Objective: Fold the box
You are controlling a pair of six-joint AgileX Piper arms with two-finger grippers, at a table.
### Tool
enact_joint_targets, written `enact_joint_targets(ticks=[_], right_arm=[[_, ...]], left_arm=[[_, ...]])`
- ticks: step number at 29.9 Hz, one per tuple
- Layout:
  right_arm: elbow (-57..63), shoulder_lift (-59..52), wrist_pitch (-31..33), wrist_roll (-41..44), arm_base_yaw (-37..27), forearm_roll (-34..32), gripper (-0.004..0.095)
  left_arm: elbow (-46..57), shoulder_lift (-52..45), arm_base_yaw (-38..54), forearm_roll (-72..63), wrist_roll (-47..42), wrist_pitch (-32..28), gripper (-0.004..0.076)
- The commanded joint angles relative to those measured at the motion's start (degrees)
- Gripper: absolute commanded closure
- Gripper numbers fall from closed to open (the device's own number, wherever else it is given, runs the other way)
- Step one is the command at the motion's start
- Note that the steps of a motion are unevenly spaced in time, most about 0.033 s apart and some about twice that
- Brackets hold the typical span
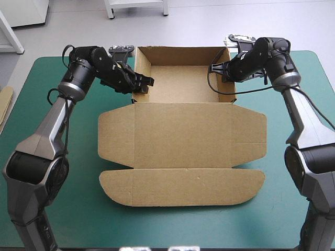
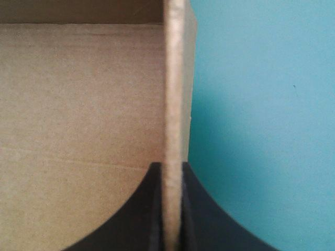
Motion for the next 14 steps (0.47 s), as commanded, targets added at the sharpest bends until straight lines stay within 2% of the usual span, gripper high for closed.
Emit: enact_joint_targets(ticks=[1,4,9,12,14], right_arm=[[-1.72,-3.52,-1.27,-0.67,-0.09,1.32,0.0925],[-1.72,-3.52,-0.92,-0.67,0.92,-0.69,0.0924],[-1.72,-3.52,-0.41,-0.53,4.38,-7.99,0.0924],[-1.72,-3.37,-0.96,0.08,5.71,-9.81,0.0924],[-1.72,-2.9,-1.19,0.4,6.27,-9.81,0.0925]], left_arm=[[-5.9,-0.93,-0.21,0.27,-0.95,0.81,0.0398],[-8.76,1.53,-0.21,0.4,-0.95,4.54,0.0452],[-9.42,3.51,-0.31,0.52,-1.47,4.94,0.0643],[-9.42,3.79,-0.74,2.15,-1.47,4.94,0.0732],[-9.42,3.79,-1.49,3.93,-1.47,4.71,0.0732]])
